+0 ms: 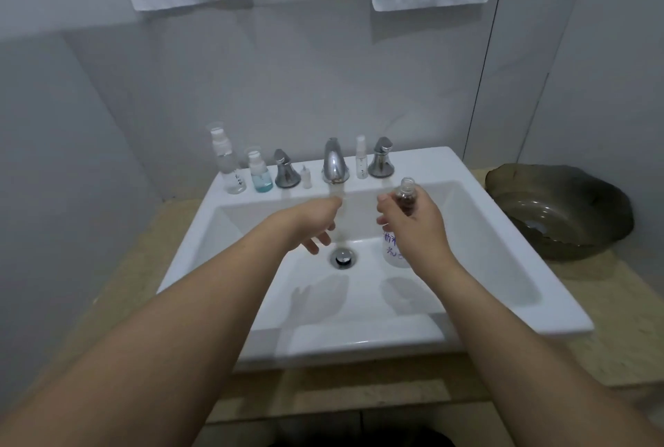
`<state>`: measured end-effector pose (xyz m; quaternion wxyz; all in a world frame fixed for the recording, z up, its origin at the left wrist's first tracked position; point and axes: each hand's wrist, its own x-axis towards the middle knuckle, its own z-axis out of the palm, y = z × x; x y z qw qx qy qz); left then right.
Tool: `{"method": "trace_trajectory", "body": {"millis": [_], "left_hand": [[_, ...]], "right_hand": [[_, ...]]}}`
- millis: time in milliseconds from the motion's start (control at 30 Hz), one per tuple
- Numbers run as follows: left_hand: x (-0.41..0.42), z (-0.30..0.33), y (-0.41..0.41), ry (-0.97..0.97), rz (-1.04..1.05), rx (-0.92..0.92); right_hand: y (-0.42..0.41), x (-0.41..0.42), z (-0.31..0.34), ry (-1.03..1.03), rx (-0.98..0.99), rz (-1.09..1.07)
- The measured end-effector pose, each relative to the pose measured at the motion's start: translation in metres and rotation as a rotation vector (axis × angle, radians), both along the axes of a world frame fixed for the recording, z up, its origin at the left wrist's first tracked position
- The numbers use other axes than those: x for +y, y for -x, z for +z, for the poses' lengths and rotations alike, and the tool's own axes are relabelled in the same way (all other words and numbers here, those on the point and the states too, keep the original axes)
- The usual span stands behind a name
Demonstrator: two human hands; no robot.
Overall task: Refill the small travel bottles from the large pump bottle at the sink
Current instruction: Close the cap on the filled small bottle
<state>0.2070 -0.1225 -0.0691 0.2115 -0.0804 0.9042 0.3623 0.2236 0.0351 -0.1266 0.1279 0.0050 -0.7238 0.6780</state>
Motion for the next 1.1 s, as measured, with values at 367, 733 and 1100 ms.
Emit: {"method": "trace_trajectory", "body": {"millis": [367, 733, 1100], "left_hand": [[-0.055, -0.007, 0.014, -0.014, 0.168, 0.193], [-0.069, -0.050, 0.067, -0.142, 0.334, 0.409], [-0.046, -0.085, 0.117, 0.076, 0.438, 0.645]], "right_hand": [[-0.010, -0.055, 0.009, -0.043, -0.022, 0.052], [0.025, -0.073, -0.026, -0.076, -0.128, 0.124], [0.081, -0.065, -0.056, -0.210, -0.154, 0.110]]}}
